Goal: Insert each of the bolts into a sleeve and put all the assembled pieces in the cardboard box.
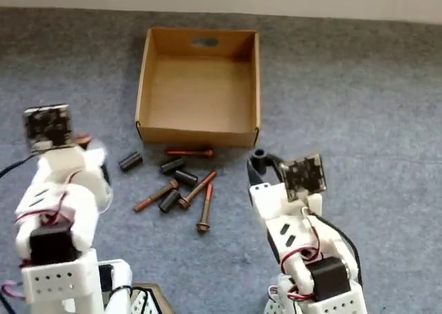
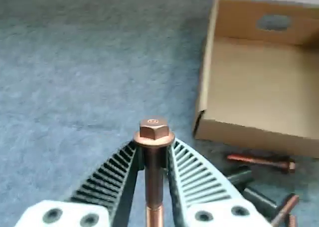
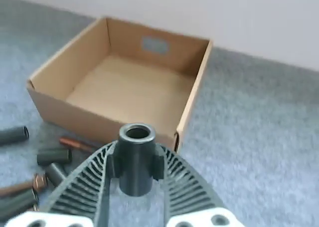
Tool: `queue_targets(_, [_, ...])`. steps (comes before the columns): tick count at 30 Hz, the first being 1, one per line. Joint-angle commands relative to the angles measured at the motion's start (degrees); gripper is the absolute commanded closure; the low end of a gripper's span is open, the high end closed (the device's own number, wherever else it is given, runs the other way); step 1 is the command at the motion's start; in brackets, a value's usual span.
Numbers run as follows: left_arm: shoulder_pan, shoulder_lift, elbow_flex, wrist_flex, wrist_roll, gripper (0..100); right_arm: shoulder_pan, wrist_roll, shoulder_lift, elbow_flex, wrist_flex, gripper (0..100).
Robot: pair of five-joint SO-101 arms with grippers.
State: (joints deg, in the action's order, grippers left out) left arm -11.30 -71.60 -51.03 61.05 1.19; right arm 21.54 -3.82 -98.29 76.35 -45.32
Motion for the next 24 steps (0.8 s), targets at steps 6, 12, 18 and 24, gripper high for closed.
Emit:
queue_targets(6, [15.4, 5.8, 10.9, -10.4, 7.1, 99, 4.7, -0.3, -2.1, 6.1, 11.2, 99.2])
queue_targets(12, [23.9, 12.4, 10.5, -23.2, 11.9, 99, 4.4, -0.3, -2.1, 7.5, 14.5, 99.2])
queue_targets(18, [32.3, 16.0, 10.3, -33.1, 11.9, 99, 4.4, -0.3, -2.1, 7.8, 15.5, 99.2])
queue_targets(24, [38.0, 17.7, 10.5, -35.3, 11.9, 99, 4.3, -0.4, -2.1, 7.8, 15.5, 99.2])
